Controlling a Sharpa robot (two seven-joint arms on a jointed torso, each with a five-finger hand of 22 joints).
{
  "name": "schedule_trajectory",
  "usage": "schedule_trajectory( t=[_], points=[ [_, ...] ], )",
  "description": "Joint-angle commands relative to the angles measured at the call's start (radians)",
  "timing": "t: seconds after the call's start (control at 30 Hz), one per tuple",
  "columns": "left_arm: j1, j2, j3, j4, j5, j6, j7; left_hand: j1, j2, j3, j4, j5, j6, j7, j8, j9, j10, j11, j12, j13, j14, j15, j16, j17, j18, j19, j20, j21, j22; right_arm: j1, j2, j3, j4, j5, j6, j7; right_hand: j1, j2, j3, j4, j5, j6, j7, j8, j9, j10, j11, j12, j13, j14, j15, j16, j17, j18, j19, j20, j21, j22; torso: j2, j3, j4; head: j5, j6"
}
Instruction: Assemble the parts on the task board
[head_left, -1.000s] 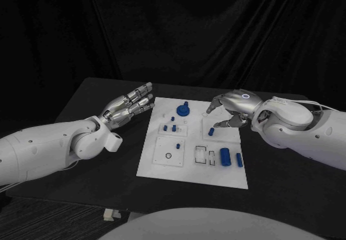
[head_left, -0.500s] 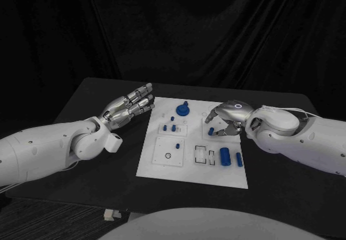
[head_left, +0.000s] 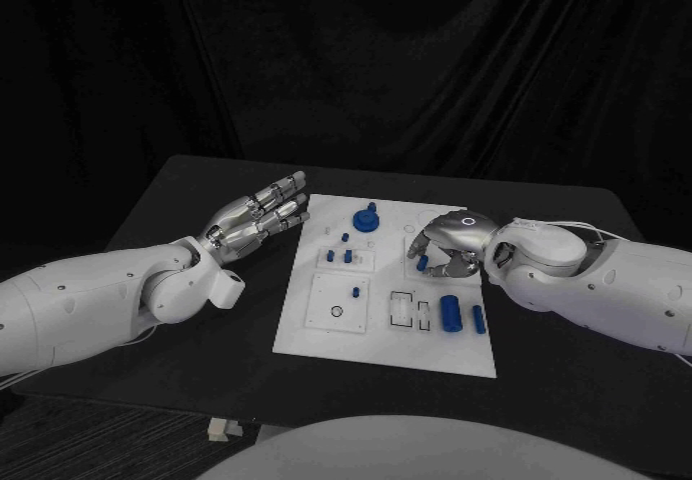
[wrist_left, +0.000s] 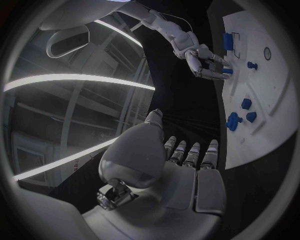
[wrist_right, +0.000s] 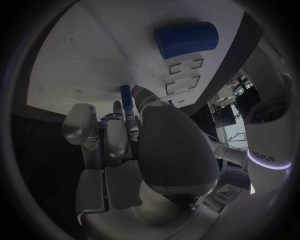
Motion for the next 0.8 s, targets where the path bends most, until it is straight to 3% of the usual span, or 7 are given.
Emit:
schedule_trajectory(
  t=[0.03,0.3,0.53,0.8],
  points=[
    [-0.003,0.0,0.001,0.003,0.006,0.012,0.165,0.011,0.005,0.004,-0.03,0.02,0.012,0.003,-0.007,-0.002,0.002,0.013,0.017,-0.003,0.003,0.007,-0.01,-0.007,0.017,0.007,0.004,-0.001,0.014,-0.003,0.002,0.001,-0.002,-0.003,0.009,0.018,0.007,0.011,0.042,0.0,0.017,0.016,0.007,-0.013,-0.012,0.026,-0.003,-0.023,-0.012,0.023,-0.002,0.002,0.026,0.0,0.014,-0.005,0.024,0.154,0.0,-0.0001,0.0002,0.001,0.0],
    [-0.005,-0.002,0.001,0.002,0.006,0.011,0.166,0.011,0.007,0.005,-0.032,0.024,0.016,0.006,-0.007,-0.002,0.003,0.017,0.022,-0.003,0.004,0.008,-0.008,-0.006,0.017,0.008,0.004,-0.001,0.015,-0.004,0.003,0.001,-0.002,-0.001,-0.022,0.037,0.023,0.014,0.126,-0.022,0.041,0.096,0.028,0.019,0.004,0.135,-0.017,-0.056,-0.011,0.028,0.006,0.011,0.042,-0.002,0.019,0.0,0.037,0.157,0.0,-0.0002,0.0004,0.004,0.0],
    [-0.005,-0.002,0.001,0.003,0.006,0.012,0.166,0.012,0.008,0.006,-0.035,0.026,0.019,0.008,-0.006,-0.001,0.003,0.021,0.024,-0.002,0.005,0.009,-0.007,-0.005,0.017,0.009,0.005,0.0,0.018,-0.004,0.001,0.001,0.001,-0.001,-0.037,0.042,0.028,0.014,0.156,-0.05,0.033,0.156,0.033,0.047,0.024,0.211,-0.03,-0.065,-0.006,0.029,0.001,0.013,0.047,-0.002,0.019,-0.002,0.045,0.158,0.0,0.0001,0.0,0.006,0.0],
    [-0.006,-0.001,0.001,0.001,0.006,0.013,0.164,0.013,0.009,0.007,-0.037,0.027,0.02,0.01,-0.006,-0.001,0.004,0.022,0.026,-0.002,0.005,0.01,-0.007,-0.005,0.017,0.009,0.005,0.0,0.018,-0.004,-0.012,0.001,0.017,-0.001,-0.05,0.039,0.039,0.021,0.174,-0.082,0.031,0.179,0.034,0.056,0.038,0.246,-0.033,-0.076,-0.005,0.03,-0.001,0.012,0.048,-0.002,0.019,-0.006,0.048,0.159,0.0,0.0,0.0001,0.008,0.0]
  ],
)
